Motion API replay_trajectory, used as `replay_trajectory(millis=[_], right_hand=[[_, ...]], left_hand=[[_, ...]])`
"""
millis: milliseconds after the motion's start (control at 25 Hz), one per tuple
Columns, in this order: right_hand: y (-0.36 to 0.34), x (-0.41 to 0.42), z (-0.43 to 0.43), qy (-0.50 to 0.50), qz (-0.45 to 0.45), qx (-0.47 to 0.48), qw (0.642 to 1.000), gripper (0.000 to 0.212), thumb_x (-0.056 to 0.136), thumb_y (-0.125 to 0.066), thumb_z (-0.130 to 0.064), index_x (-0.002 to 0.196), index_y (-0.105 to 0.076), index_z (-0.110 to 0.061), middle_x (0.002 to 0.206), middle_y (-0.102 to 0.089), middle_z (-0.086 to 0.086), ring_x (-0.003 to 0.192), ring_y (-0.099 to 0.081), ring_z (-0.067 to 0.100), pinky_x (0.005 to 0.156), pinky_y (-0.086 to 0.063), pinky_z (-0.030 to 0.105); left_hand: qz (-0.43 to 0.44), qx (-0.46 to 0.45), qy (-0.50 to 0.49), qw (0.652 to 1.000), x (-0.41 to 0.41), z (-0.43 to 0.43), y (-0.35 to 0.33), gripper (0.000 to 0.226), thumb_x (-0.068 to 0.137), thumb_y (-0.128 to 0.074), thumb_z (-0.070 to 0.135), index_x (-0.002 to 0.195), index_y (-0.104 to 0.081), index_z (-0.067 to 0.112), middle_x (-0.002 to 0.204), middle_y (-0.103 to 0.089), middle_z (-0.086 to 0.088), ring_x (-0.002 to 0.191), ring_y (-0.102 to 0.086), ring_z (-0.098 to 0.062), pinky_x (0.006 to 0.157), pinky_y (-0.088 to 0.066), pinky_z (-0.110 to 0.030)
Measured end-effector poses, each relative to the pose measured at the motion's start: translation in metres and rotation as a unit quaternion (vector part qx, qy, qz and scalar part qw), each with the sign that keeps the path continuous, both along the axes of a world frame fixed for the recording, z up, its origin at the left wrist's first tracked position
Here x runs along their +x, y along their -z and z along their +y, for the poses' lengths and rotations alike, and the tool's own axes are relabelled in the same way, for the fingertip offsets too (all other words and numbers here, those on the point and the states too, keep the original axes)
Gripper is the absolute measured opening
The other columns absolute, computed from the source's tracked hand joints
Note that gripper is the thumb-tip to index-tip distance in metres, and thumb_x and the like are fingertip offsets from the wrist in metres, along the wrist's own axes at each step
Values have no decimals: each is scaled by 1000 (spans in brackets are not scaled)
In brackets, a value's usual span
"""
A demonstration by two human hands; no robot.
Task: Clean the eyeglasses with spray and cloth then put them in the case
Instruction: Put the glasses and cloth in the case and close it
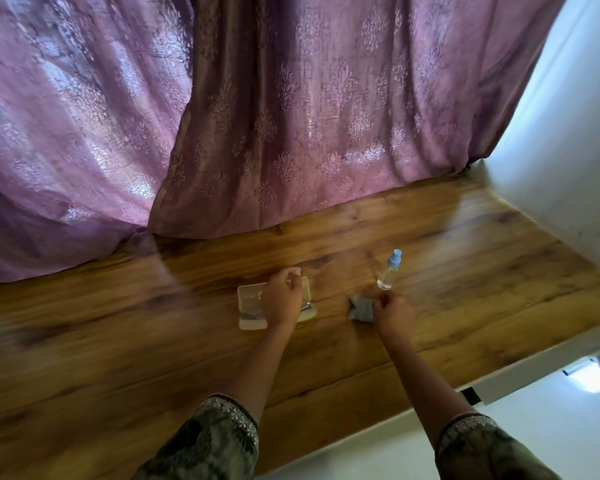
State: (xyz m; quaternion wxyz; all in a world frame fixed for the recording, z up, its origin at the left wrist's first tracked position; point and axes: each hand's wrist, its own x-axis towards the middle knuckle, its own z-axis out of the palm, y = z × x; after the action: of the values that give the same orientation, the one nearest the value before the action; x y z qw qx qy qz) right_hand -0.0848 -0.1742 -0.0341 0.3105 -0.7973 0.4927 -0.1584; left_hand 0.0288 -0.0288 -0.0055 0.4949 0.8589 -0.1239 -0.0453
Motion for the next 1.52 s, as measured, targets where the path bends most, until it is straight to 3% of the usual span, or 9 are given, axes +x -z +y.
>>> replay_trajectory(millis=[320,560,720,800,1000,1080,1240,1400,1520], right_hand=[[19,-6,-21,-31,28,34,999,27,84,-60,-28,102,-64,-10,103,-68,14,97,-62,33,77,-48,36],[24,-7,-28,-48,28,39,998,17,81,-64,-25,95,-67,-15,97,-70,10,91,-63,29,71,-46,31],[13,-7,-34,-65,-55,108,990,13,82,-65,-23,91,-67,-13,89,-69,5,79,-59,19,53,-37,21],[0,-4,-33,-110,-135,141,975,6,83,-63,-19,81,-64,-13,80,-64,3,78,-60,20,60,-42,25],[-39,13,-29,-193,-272,204,920,26,86,-52,-3,64,-49,-17,67,-51,-1,70,-50,15,70,-42,31],[-52,20,-29,-225,-294,216,903,24,85,-50,-2,67,-53,-18,69,-52,0,73,-50,19,72,-43,36],[-89,28,-27,-278,-327,218,877,23,82,-50,-4,65,-54,-19,64,-50,-1,65,-46,12,61,-38,26],[-119,31,-22,-333,-324,176,868,13,79,-56,-13,68,-55,-19,62,-52,-3,59,-47,6,56,-38,18],[-132,30,-20,-345,-326,162,865,20,85,-53,-5,70,-53,-19,62,-51,0,56,-46,6,52,-37,17]], left_hand=[[-15,41,24,999,-17,-31,6,23,92,-47,24,101,-67,22,104,-71,2,92,-64,-17,76,-49,-31],[-13,13,7,1000,-22,-34,10,23,89,-47,18,96,-69,18,102,-72,0,90,-65,-18,81,-52,-36],[-16,-18,-7,1000,-28,-36,6,22,90,-48,20,98,-69,18,100,-72,0,84,-64,-17,76,-51,-34],[-30,-14,-4,999,-28,-36,2,22,91,-48,21,99,-68,18,100,-72,0,87,-64,-17,77,-51,-33],[-68,-30,8,997,-30,-38,-12,20,91,-50,21,100,-68,19,99,-72,-1,90,-64,-17,77,-48,-29],[-79,-49,6,996,-31,-37,-20,20,91,-51,22,102,-68,19,99,-72,-2,89,-64,-15,73,-47,-25],[-67,-102,28,992,-31,-33,-37,24,93,-50,27,108,-65,17,101,-69,0,88,-60,-11,68,-42,-17],[44,-265,146,952,-33,-32,-54,14,89,-56,31,97,-66,26,98,-67,2,97,-62,-17,87,-50,-32],[64,-247,200,946,-35,-29,-62,7,83,-66,18,87,-65,24,87,-65,3,87,-59,-16,79,-50,-34]])
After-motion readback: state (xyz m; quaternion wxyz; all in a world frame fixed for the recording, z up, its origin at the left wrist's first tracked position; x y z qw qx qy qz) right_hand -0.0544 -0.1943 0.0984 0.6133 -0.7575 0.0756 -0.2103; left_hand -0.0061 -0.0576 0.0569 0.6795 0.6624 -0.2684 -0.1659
